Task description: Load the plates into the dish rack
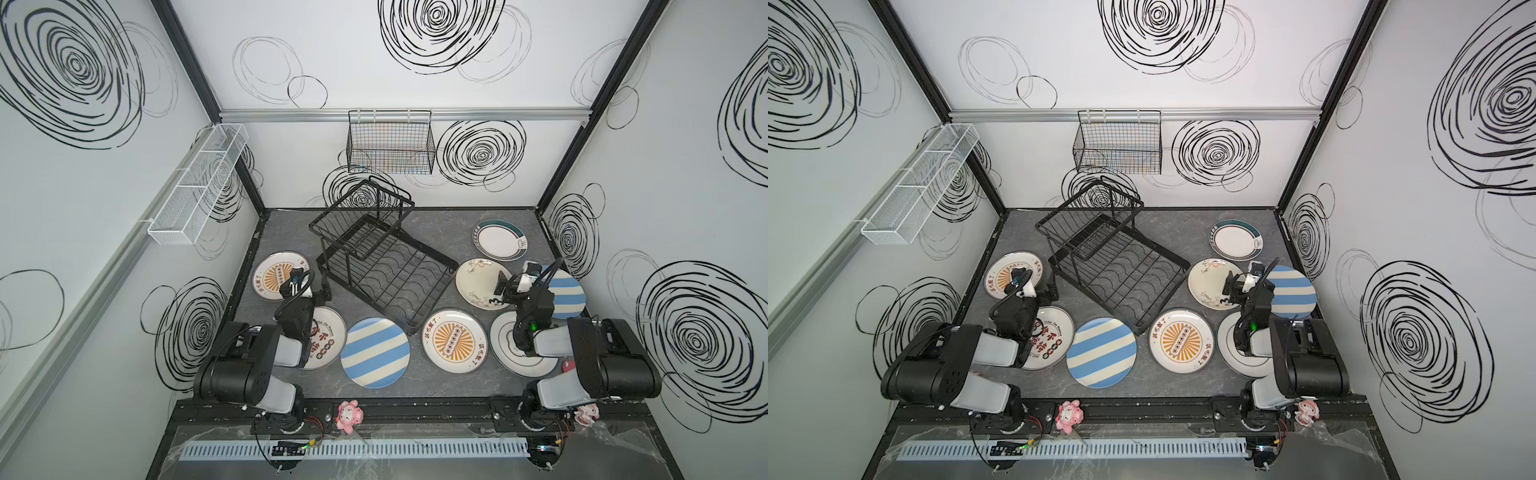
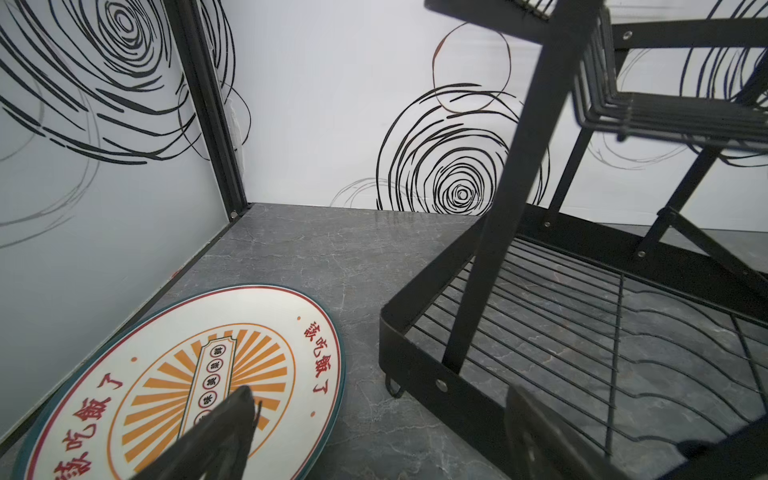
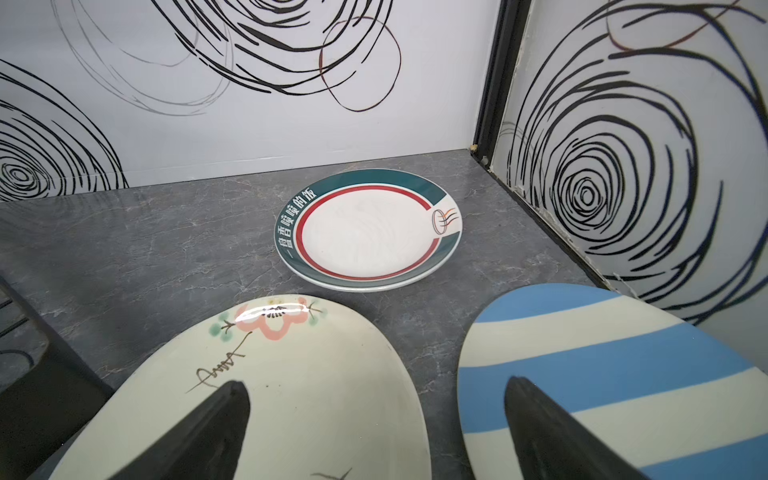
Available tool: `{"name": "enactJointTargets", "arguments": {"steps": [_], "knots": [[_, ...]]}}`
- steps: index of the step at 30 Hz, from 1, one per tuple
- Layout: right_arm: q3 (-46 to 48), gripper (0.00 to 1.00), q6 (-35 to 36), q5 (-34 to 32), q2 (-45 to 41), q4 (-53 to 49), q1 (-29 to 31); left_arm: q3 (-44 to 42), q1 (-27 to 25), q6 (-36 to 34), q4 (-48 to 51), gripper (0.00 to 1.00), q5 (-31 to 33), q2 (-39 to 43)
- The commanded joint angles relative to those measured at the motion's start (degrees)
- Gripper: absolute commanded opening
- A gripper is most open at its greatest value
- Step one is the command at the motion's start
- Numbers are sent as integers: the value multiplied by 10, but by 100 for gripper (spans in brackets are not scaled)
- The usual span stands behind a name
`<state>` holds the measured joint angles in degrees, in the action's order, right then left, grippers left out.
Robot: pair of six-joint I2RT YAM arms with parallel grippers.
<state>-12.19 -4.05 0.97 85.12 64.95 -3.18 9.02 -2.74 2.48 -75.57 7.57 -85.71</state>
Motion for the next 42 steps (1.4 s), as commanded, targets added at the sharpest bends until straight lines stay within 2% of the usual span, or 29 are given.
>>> {"name": "enactJointTargets", "arguments": {"steps": [1,34,37,39,40,41,42], "knots": [[-11,100,5,-2,-5,11,0,10,-4,-9,-43,96,1,1],[-10,100,5,-2,-6,11,0,14,-5,-10,-37,96,5,3],[-11,100,7,-4,-8,5,2,50,-9,-10,59,96,24,38],[-25,99,25,5,-32,-29,3,95,-22,-17,165,96,50,73],[-44,98,19,3,-47,-73,3,112,-31,-19,207,96,67,89],[-81,96,4,-1,-68,-157,3,128,-41,-10,251,96,90,108],[-127,96,-45,-9,-88,-257,2,135,-47,9,278,96,93,129]]}}
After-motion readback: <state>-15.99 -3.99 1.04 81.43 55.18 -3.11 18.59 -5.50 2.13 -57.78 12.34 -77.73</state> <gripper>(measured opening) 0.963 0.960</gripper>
